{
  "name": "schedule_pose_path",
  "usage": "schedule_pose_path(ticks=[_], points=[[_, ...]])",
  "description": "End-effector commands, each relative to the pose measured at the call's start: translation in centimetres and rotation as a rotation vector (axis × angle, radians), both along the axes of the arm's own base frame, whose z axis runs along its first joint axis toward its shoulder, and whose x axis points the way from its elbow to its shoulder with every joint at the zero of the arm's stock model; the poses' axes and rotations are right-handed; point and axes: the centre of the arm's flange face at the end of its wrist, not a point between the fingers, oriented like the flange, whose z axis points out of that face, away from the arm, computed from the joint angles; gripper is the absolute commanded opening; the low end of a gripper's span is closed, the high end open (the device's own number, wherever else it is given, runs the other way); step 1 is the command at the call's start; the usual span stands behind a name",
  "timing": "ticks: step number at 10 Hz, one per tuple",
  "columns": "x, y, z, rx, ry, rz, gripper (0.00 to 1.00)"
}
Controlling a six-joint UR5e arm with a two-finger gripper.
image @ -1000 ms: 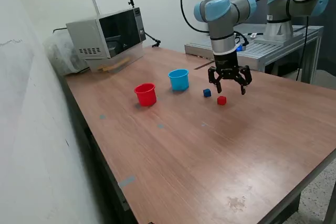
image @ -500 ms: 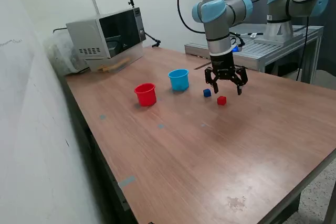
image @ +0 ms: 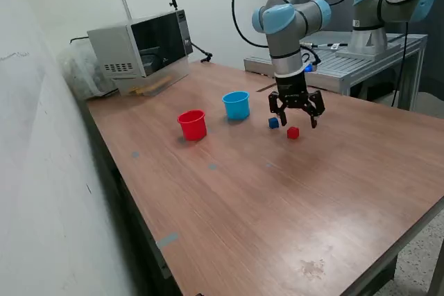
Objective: Place red objects in the red bin, and blue objects in the blue bin.
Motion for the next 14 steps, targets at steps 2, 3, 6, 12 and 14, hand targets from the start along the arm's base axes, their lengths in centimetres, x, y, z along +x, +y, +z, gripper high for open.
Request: schedule_pose_path(ticks=[2,3,6,12,14], points=[[-0.1,0.1,-1.0,0.0,-0.007,-0.001,1.0],[-0.1,0.1,-1.3,0.002,-0.01,-0.001,1.0],[-0.3,0.5,-1.3,0.001,-0.005,0.002,1.0],[-1.0,1.6,-1.1,0.0,0.006,-0.015,1.0],[-1.0,1.6,-1.2,0.001,0.004,-0.015,1.0]])
